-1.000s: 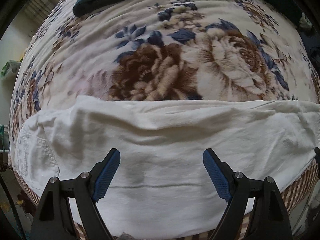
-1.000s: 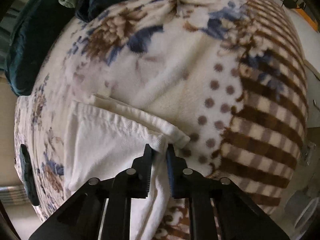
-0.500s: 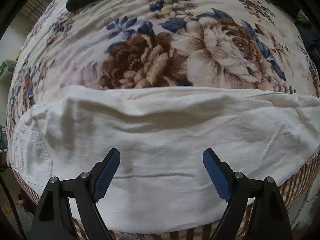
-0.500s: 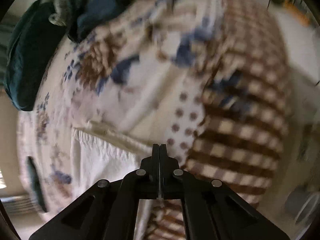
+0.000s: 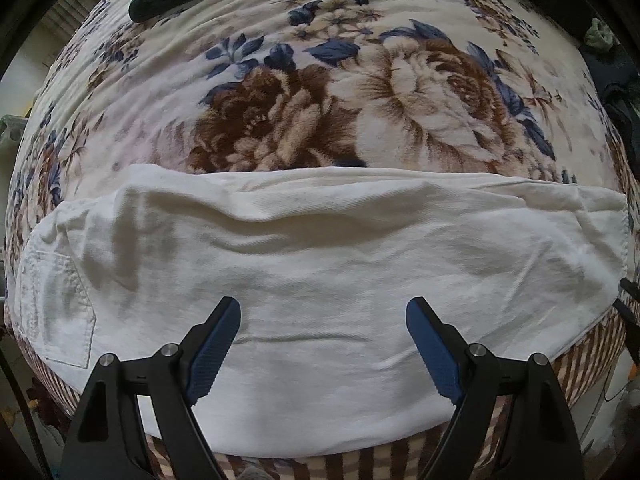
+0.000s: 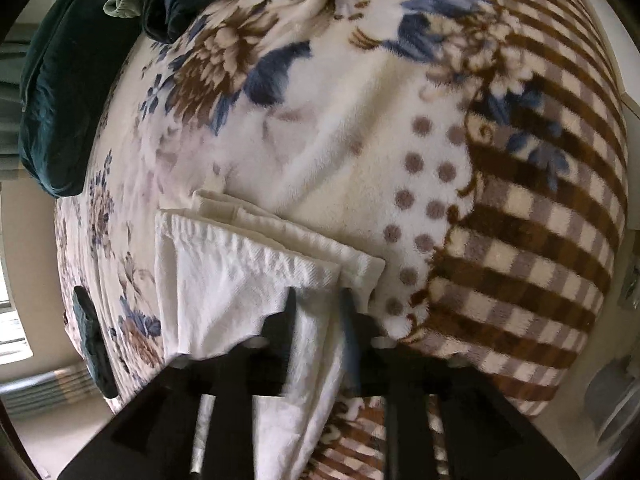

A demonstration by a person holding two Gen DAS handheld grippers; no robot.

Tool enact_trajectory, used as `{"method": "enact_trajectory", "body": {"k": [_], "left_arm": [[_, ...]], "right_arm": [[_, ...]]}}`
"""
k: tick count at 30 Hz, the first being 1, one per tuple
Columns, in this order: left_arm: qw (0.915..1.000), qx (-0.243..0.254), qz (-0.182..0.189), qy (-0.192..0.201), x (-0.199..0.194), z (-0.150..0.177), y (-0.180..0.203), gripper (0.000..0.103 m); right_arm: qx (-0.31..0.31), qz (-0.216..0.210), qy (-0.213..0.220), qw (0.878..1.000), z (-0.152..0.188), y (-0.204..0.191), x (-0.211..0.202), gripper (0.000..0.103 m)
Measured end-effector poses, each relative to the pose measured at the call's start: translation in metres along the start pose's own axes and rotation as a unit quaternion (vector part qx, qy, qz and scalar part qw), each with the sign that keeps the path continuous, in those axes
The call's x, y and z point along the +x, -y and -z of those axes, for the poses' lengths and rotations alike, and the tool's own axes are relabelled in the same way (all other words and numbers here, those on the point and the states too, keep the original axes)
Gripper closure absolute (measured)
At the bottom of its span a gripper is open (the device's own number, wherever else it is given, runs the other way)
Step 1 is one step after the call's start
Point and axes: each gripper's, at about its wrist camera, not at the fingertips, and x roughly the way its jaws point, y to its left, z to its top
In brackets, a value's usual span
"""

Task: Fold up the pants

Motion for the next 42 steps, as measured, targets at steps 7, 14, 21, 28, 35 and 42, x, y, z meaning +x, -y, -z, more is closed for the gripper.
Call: {"method": "enact_trajectory", "body": {"k": [7,14,21,28,35,42], "left_arm": [[1.0000,-0.002,-0.001,-0.005,0.001,0.004,0.000,0.018],[1.0000,0.004,0.005,0.001,0.000,-0.004,0.000,0.018],[0.9998,0.012,0.013,0.005,-0.006,-0.007,0.007,0.018],[0.9999,0.006,0.012,0.004,-0.009,-0.003,-0.005,0.018],[0.9973,-0.069,0.007,0.026,-0.042,0.003,-0.082,0.018],[0.9846,-0.172,-0.020,0.027,-0.037,0.001,-0.192,0.018]], "right_arm": [[-0.044,0.014,-0.003,0.999,-0.002,-0.007,0.019,0.066],[-0.067,0.012,0.040,0.997,0.008,-0.020,0.005,0.098],[-0.056,0.025,0.060,0.996,0.014,-0.020,-0.012,0.099],[-0.011,0.046,-0.010,0.999,0.002,0.003,0.025,0.092],[-0.144,0.100,-0.025,0.984,0.040,-0.068,-0.021,0.037],[-0.337,0.018,-0.179,0.924,0.176,-0.227,0.028,0.037]]}}
